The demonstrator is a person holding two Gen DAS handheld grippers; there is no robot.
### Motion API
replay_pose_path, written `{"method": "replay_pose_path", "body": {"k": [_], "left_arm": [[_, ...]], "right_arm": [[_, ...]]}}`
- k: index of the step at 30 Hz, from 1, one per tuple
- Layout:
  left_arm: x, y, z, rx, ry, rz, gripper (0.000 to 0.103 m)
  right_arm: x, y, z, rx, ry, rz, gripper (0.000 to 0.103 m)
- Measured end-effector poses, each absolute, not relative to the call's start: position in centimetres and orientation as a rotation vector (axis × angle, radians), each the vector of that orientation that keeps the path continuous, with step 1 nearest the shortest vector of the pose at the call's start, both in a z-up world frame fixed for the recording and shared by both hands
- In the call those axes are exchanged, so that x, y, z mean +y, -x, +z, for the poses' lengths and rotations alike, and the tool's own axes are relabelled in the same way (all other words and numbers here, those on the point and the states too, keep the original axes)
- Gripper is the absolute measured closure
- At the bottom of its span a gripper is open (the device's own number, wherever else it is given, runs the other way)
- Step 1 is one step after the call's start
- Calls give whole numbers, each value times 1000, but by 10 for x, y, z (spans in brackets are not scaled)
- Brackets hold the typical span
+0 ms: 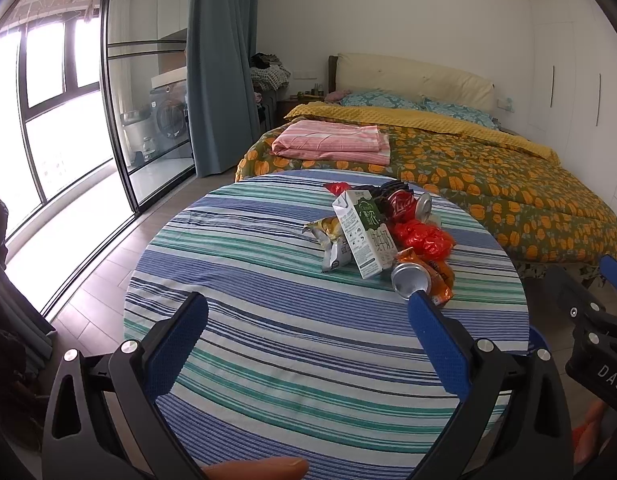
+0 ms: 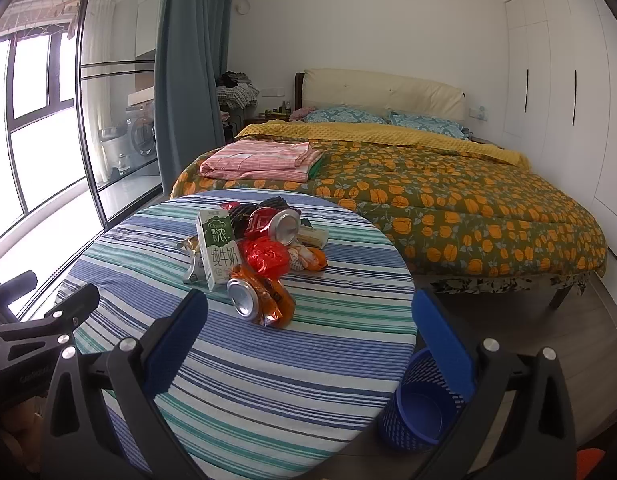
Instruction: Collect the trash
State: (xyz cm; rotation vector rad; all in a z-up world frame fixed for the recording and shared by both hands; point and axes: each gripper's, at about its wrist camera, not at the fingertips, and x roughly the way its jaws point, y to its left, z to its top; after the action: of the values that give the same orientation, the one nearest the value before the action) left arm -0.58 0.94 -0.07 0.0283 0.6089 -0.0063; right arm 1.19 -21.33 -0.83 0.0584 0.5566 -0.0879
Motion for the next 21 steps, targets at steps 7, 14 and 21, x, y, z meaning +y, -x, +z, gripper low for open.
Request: {"method": "replay_pose_path", "body": {"k": [7,14,21], "left_arm": [[10,6,-1,609,-29,-7,4],[13,4,-3,613,-28,-4,4],[14,4,-3,612,-30,-4,4]], "right_arm": [[-214,-12,-8,556,-58,-88,4],[-214,-11,-8,555,-58,-88,4],[-214,-11,-8,556,-58,-87,5]]}}
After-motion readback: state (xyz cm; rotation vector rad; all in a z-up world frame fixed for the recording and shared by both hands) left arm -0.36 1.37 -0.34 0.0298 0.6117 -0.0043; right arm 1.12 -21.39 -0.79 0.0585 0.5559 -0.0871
